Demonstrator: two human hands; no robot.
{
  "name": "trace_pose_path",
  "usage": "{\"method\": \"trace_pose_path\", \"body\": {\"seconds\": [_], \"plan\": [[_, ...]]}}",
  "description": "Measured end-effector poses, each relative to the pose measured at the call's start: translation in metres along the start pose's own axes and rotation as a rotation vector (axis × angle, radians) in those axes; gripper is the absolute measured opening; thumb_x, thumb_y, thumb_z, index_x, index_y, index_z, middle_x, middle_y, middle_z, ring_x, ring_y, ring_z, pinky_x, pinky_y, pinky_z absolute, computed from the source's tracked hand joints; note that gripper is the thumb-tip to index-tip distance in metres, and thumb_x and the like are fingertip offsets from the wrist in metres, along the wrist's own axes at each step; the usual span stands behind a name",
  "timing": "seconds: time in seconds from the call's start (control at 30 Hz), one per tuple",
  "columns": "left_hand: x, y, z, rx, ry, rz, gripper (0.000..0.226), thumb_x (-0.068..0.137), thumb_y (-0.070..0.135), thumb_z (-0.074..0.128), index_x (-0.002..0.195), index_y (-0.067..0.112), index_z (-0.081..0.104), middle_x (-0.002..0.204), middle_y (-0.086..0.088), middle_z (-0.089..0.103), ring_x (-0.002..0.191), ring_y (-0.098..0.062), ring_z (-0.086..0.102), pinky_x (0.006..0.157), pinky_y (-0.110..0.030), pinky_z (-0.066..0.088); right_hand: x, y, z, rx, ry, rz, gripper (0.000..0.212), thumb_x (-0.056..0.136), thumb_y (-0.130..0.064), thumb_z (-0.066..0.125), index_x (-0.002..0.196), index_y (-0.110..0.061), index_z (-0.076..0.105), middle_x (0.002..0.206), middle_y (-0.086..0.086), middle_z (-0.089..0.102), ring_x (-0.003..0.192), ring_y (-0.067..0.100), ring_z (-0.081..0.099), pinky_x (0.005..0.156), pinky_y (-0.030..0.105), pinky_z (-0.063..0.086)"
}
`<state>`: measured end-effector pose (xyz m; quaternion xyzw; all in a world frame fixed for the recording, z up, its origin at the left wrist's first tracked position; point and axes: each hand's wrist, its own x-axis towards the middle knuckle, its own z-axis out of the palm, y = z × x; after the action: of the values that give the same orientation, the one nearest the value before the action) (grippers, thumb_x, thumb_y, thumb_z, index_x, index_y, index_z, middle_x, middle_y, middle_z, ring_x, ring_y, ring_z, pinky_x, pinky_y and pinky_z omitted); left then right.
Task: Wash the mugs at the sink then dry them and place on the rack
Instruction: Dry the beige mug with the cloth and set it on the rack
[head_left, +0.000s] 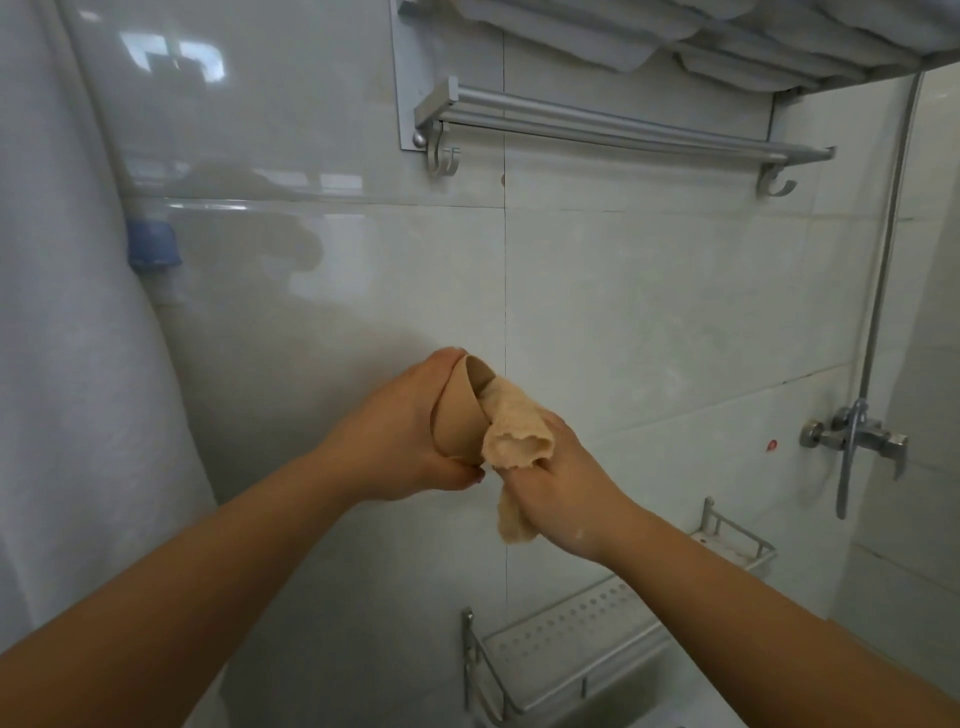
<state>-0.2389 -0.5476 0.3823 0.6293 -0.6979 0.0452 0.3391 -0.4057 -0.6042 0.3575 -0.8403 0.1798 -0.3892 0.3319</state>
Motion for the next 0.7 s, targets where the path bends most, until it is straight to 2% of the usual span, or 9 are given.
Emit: {"method": "trace_pose_path", "body": {"seconds": [0.07,0.1,0.17,0.27,0.4,0.47,0.53,0.63,0.7], "plan": [[0.001,-0.001,0.001,0.113,-0.038,0.038,0.075,0.050,0.044,0.080,0.114,0.040,0.041,0.108,0.015,0.057,0.094,-0.013,0.058,0.076,-0.043,0.051,-0.001,-0.002,0.004,-0.062,-0.043,-0.011,0.046,0.087,-0.035,0.038,0.100,0.003,0.061,0.091,0.013,0.065,0.080,0.022,0.061,0.077,0.038,0.053],[0.000,-0.001,0.001,0.161,-0.055,0.049,0.077,0.050,0.045,0.078,0.116,0.041,0.038,0.110,0.014,0.057,0.095,-0.014,0.057,0.077,-0.043,0.051,-0.001,-0.004,0.005,-0.049,-0.085,0.018,0.048,0.087,-0.036,0.039,0.099,0.006,0.059,0.089,0.020,0.063,0.074,0.027,0.058,0.072,0.042,0.050],[-0.001,0.000,0.005,0.222,-0.053,0.058,0.081,0.051,0.046,0.075,0.120,0.041,0.033,0.113,0.011,0.057,0.097,-0.017,0.056,0.078,-0.043,0.051,0.003,-0.008,0.004,0.049,-0.144,0.115,0.032,0.094,-0.027,0.043,0.099,0.002,0.056,0.078,0.011,0.055,0.064,0.014,0.048,0.062,0.032,0.042],[-0.002,0.003,0.013,0.322,0.014,0.098,0.084,0.053,0.045,0.081,0.124,0.038,0.036,0.113,0.011,0.058,0.095,-0.018,0.058,0.073,-0.039,0.051,0.013,-0.014,0.001,0.302,-0.151,0.381,0.015,0.092,-0.013,0.044,0.104,-0.010,0.053,0.082,0.002,0.052,0.072,0.010,0.052,0.061,0.023,0.042],[-0.002,-0.002,0.020,0.497,0.126,0.215,0.094,0.050,0.041,0.086,0.128,0.027,0.034,0.108,0.000,0.062,0.087,-0.027,0.061,0.066,-0.030,0.039,0.018,-0.023,-0.002,0.649,-0.113,0.516,0.016,0.088,-0.006,0.044,0.075,-0.013,0.049,0.063,0.002,0.044,0.051,0.012,0.048,0.046,0.021,0.042],[-0.001,-0.002,0.014,0.512,0.108,0.224,0.094,0.051,0.042,0.086,0.127,0.029,0.033,0.110,0.001,0.063,0.088,-0.027,0.061,0.066,-0.030,0.039,0.019,-0.023,-0.001,0.582,-0.147,0.495,0.011,0.088,-0.006,0.043,0.080,-0.010,0.050,0.068,0.004,0.047,0.061,0.016,0.049,0.055,0.027,0.044],[-0.001,0.002,0.007,0.475,0.072,0.200,0.091,0.053,0.039,0.085,0.124,0.035,0.029,0.115,0.004,0.062,0.093,-0.025,0.061,0.066,-0.031,0.042,0.019,-0.020,-0.001,0.370,-0.190,0.412,0.010,0.090,-0.007,0.043,0.087,-0.010,0.052,0.078,0.005,0.051,0.072,0.016,0.050,0.063,0.025,0.043],[-0.001,0.005,-0.001,0.347,-0.010,0.127,0.092,0.054,0.040,0.081,0.124,0.041,0.023,0.120,0.005,0.059,0.100,-0.022,0.058,0.076,-0.040,0.051,0.013,-0.018,-0.006,0.064,-0.279,0.201,0.010,0.088,-0.010,0.047,0.079,-0.011,0.048,0.073,0.000,0.046,0.064,0.008,0.041,0.056,0.015,0.038],[-0.002,0.002,-0.004,0.281,-0.057,0.101,0.088,0.051,0.048,0.074,0.125,0.043,0.028,0.117,0.010,0.057,0.099,-0.019,0.057,0.078,-0.042,0.051,0.009,-0.015,-0.009,-0.133,-0.390,0.087,0.011,0.090,-0.013,0.045,0.083,-0.008,0.051,0.075,0.007,0.048,0.065,0.011,0.042,0.063,0.024,0.039]]}}
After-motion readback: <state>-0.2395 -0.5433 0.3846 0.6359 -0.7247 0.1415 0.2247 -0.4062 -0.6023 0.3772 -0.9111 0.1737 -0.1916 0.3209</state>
